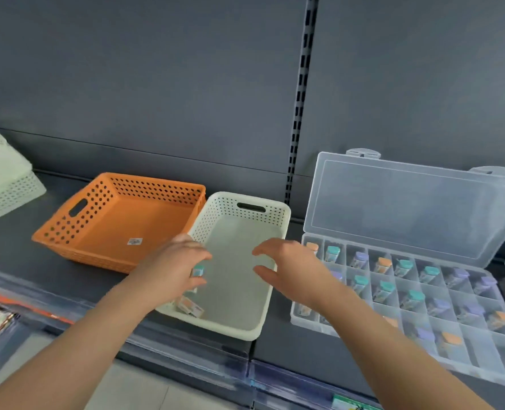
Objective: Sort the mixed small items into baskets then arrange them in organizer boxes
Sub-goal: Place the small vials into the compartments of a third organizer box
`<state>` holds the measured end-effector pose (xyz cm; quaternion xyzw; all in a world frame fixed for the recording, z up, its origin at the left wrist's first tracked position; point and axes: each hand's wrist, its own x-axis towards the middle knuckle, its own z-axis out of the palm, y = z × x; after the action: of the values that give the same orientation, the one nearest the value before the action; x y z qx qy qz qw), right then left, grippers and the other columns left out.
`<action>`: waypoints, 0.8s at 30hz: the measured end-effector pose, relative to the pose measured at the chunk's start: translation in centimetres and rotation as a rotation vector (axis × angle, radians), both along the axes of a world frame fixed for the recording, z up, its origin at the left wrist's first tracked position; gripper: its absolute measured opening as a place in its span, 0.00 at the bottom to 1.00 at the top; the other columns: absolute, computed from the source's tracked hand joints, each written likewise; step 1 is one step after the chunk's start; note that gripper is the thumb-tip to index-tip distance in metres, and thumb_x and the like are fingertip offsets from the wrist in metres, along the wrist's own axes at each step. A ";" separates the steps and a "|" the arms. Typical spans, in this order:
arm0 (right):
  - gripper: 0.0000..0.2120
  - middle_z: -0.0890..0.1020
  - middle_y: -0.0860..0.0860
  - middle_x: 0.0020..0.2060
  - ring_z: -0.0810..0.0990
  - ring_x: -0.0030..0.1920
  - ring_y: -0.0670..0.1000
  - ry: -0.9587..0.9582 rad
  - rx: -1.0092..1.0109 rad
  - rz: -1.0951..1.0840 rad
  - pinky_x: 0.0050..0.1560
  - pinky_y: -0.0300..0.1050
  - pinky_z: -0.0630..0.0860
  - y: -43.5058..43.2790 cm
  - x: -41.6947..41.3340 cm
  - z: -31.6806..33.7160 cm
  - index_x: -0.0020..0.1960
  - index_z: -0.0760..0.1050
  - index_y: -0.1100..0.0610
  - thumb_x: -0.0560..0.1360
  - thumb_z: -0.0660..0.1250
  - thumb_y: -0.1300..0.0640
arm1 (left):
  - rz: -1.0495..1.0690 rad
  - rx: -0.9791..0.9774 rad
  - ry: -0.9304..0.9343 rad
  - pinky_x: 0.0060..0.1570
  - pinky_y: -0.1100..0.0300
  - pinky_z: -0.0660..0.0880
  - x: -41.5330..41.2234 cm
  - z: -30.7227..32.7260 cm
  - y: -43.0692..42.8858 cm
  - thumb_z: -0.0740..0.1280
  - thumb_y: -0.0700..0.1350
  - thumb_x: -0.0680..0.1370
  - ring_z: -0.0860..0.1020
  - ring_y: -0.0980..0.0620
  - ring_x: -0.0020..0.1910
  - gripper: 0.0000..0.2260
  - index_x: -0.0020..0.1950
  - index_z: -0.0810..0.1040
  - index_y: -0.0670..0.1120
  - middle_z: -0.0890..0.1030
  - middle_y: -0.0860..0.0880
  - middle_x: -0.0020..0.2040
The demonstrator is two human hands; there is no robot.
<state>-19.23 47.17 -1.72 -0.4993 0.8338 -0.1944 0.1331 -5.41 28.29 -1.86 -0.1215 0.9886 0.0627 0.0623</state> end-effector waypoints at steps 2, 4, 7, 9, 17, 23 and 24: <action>0.16 0.76 0.46 0.64 0.76 0.59 0.50 0.006 0.062 0.013 0.59 0.44 0.73 -1.7 0.2 -0.7 0.65 0.73 0.51 0.78 0.62 0.50 | -0.069 -0.113 -0.106 0.68 0.57 0.61 -0.4 -0.7 -1.5 0.70 0.58 0.71 0.65 0.55 0.65 0.24 0.65 0.74 0.55 0.73 0.58 0.63; 0.16 0.76 0.46 0.63 0.77 0.59 0.51 0.018 0.124 0.013 0.59 0.46 0.74 -2.7 0.4 -1.3 0.65 0.74 0.51 0.78 0.62 0.50 | -0.134 -0.198 -0.151 0.64 0.58 0.63 -1.2 -1.6 -2.4 0.72 0.58 0.68 0.65 0.53 0.60 0.21 0.59 0.77 0.54 0.74 0.56 0.58; 0.16 0.77 0.45 0.62 0.76 0.58 0.51 0.035 0.175 -0.011 0.59 0.47 0.74 -3.4 0.6 -2.1 0.64 0.74 0.49 0.78 0.62 0.48 | -0.198 -0.235 -0.189 0.58 0.60 0.64 -2.3 -2.6 -2.8 0.74 0.53 0.68 0.65 0.50 0.55 0.15 0.52 0.81 0.52 0.75 0.55 0.50; 0.16 0.78 0.45 0.61 0.76 0.58 0.51 0.046 0.181 -0.031 0.60 0.46 0.73 -3.7 0.7 -2.5 0.64 0.74 0.49 0.77 0.62 0.48 | -0.222 -0.248 -0.195 0.55 0.59 0.63 -2.7 -2.7 -2.9 0.74 0.50 0.69 0.65 0.50 0.53 0.10 0.49 0.81 0.51 0.74 0.53 0.47; 0.16 0.79 0.45 0.59 0.77 0.56 0.49 -0.035 0.212 -0.071 0.59 0.47 0.74 -5.5 2.4 -2.7 0.63 0.75 0.50 0.77 0.63 0.49 | -0.213 0.048 0.021 0.63 0.59 0.68 0.1 -0.5 -4.1 0.68 0.49 0.73 0.69 0.55 0.61 0.24 0.68 0.68 0.51 0.68 0.56 0.66; 0.15 0.82 0.48 0.53 0.80 0.51 0.48 -0.286 0.236 0.002 0.56 0.45 0.77 -9.6 5.4 -2.9 0.58 0.79 0.55 0.74 0.69 0.50 | 0.074 0.327 0.309 0.55 0.63 0.72 6.8 1.5 -5.9 0.72 0.47 0.71 0.72 0.61 0.56 0.29 0.70 0.68 0.55 0.64 0.66 0.63; 0.15 0.82 0.48 0.52 0.80 0.50 0.49 -0.300 0.247 0.012 0.54 0.45 0.78 -10.4 6.0 -3.1 0.57 0.80 0.55 0.73 0.70 0.49 | 0.109 0.352 0.362 0.55 0.64 0.72 7.6 1.1 -6.3 0.74 0.45 0.69 0.72 0.62 0.57 0.29 0.69 0.69 0.55 0.66 0.65 0.62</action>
<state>-13.26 36.79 -4.84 -0.4493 0.8192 -0.1620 0.3174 2.19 22.01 -0.72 -0.1486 0.9496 0.2577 -0.0991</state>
